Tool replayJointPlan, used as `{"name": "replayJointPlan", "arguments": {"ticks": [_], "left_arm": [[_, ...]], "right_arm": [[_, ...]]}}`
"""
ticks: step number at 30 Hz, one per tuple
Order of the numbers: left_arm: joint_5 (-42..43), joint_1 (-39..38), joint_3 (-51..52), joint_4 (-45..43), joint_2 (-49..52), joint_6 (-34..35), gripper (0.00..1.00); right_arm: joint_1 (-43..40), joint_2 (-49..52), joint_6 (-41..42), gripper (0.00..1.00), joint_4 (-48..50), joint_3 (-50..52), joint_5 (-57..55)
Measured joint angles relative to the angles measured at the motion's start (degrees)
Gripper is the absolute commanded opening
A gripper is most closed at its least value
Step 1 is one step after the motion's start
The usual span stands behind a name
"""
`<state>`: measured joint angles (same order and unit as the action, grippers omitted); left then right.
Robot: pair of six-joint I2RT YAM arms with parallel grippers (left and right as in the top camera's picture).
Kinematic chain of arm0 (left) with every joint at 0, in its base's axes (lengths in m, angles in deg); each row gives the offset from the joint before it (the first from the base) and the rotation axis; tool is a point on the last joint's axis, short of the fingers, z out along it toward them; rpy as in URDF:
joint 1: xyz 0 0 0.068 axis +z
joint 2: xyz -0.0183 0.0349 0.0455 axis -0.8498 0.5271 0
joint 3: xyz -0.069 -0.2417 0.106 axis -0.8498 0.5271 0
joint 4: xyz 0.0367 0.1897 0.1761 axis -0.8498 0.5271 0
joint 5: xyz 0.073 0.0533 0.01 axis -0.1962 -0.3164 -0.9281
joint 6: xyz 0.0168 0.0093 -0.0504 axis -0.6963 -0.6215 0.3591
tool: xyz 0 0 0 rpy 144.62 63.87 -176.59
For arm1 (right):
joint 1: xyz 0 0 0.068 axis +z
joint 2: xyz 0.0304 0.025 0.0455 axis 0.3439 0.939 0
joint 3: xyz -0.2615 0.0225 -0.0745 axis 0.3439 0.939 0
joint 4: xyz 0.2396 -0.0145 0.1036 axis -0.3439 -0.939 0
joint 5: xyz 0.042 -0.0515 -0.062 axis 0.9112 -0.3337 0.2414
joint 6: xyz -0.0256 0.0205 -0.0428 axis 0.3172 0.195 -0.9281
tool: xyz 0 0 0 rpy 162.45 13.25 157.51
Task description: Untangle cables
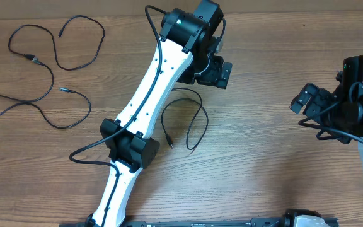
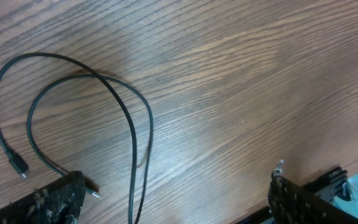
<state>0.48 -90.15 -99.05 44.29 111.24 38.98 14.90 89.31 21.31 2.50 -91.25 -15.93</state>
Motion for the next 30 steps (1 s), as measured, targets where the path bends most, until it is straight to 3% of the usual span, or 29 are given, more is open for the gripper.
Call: {"name": "replayJointPlan", "arguments": {"ticks": [6,12,20,25,30], "left_arm": [[2.8,1.3,0.7,0.0,-4.7,0.5,1.0],[-1.2,0.5,5.8,-0.3,-20.4,1.0,1.0],[-10.8,-1.0,30.6,0.2,-42.5,7.9,1.0],[-13.7,-2.2,47.5,-4.4,-44.2,10.1,1.0],[-13.9,-4.9,64.0,-16.0,-43.3,11.1,0.97]], "right_arm": [[0.0,0.0,0.0,1.0,0.0,0.0,0.0],[0.0,0.0,0.0,1.0,0.0,0.0,0.0],[0.0,0.0,0.0,1.0,0.0,0.0,0.0],[0.0,0.0,0.0,1.0,0.0,0.0,0.0],[0.0,0.0,0.0,1.0,0.0,0.0,0.0]]}}
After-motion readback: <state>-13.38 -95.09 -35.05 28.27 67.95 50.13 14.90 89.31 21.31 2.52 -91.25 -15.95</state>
